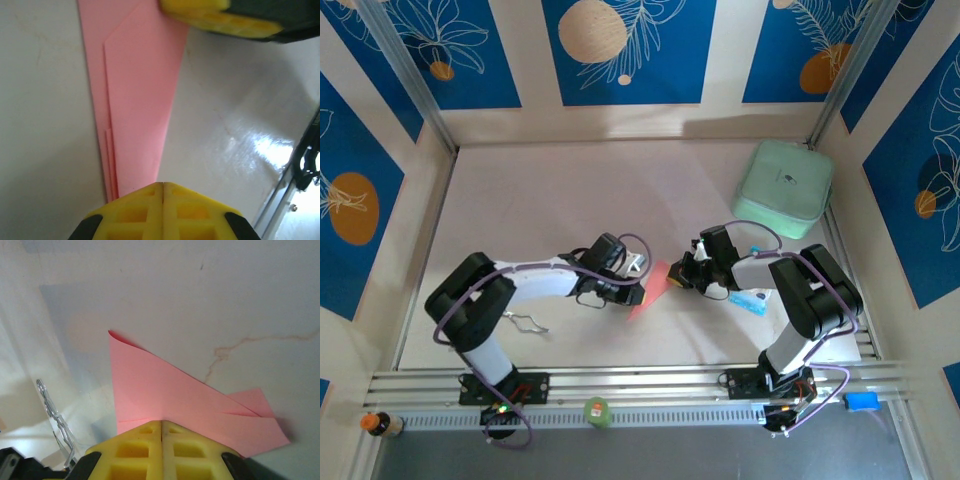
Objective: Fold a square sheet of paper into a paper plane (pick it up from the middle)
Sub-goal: Fold the wing for the fifth time at the center of the table.
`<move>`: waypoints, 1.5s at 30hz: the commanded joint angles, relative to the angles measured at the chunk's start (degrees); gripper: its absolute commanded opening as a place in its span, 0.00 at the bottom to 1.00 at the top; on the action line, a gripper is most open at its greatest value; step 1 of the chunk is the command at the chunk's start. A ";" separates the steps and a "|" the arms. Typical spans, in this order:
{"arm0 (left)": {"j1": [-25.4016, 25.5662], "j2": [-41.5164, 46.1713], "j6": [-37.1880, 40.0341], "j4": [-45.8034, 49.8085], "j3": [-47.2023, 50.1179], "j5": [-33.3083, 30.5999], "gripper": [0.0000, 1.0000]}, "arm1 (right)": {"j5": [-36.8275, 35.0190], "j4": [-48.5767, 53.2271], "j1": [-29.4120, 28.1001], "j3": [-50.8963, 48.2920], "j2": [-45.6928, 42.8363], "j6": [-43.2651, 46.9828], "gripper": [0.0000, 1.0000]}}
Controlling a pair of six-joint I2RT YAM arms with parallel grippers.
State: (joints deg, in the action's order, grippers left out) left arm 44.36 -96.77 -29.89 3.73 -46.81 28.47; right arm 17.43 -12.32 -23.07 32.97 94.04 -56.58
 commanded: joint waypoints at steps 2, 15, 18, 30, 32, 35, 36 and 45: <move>-0.24 -2.75 -0.23 -1.20 1.40 2.41 0.04 | 0.33 4.02 0.04 0.45 0.90 1.79 0.00; -0.21 -4.93 -3.62 -1.53 7.33 -1.74 0.00 | -2.83 9.11 -7.84 3.75 -7.72 2.99 0.05; -0.23 -4.59 -3.67 -1.37 7.23 -2.11 0.00 | -3.64 6.23 -11.38 1.65 -5.84 0.47 0.04; -0.24 -4.72 -3.54 -1.63 7.34 -1.93 0.00 | -3.47 2.14 -10.09 -0.80 0.80 -2.23 0.01; -0.24 -5.04 -3.52 -1.84 7.41 -1.76 0.00 | -2.68 1.24 -8.67 -1.42 0.22 -2.10 0.01; -0.17 -6.22 -3.76 -2.48 7.35 -1.08 0.00 | -2.12 3.04 -6.49 -0.57 0.14 -1.01 0.01; -0.28 -6.62 -3.71 -2.70 7.24 -0.73 0.00 | -1.82 2.96 -5.70 -0.48 0.20 -0.78 0.01; -0.24 -6.94 -3.51 -2.85 7.42 -0.10 0.00 | -0.36 2.55 1.45 0.14 0.35 1.02 0.02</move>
State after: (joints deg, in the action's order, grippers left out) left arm 44.03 -99.94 -33.58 -5.80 -42.19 31.92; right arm 18.04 -11.16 -23.55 32.93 93.56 -57.08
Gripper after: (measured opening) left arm 0.064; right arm 0.049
